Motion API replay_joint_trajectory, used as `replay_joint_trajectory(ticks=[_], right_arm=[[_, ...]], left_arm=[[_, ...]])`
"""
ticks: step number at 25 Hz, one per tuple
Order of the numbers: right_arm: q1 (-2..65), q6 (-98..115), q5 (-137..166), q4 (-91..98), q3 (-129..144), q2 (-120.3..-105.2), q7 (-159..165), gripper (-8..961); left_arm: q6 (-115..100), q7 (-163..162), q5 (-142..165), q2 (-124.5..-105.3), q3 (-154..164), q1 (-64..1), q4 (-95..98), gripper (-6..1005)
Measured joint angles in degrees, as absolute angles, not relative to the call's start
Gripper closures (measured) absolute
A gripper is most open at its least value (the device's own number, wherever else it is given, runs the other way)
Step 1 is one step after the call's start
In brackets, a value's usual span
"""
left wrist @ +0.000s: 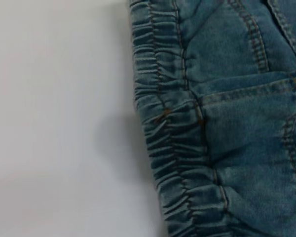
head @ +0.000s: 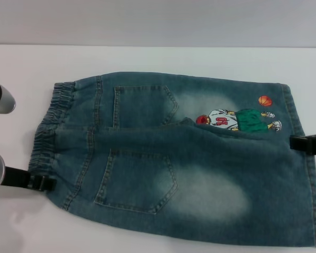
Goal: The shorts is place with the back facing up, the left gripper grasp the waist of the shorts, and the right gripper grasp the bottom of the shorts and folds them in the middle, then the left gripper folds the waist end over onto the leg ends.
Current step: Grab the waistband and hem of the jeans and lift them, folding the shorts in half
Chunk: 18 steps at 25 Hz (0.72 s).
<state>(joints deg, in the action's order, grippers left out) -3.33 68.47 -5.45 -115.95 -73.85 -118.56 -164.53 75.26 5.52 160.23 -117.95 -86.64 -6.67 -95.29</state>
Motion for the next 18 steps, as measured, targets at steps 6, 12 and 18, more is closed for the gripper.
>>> replay_joint_trajectory(ticks=[6,12,18], right_arm=[[-3.51,68.52,-5.38,-115.98,-73.82,-118.56,-164.55,211],[-3.6,68.99,-5.34,-116.01,-73.82,-118.49,-164.61,211],[-3.65,69.61,-5.26,-116.05,-73.82,-118.47,-164.62,211]], left_arm=[[76.37,5.5,160.11,-117.95,-87.11,-7.97,-94.49,401],[77.43,5.46,160.2,-117.95,-86.96,-8.4,-94.8,674],[77.63,5.05,160.14,-117.95,-86.67,-8.12,-96.52,875]])
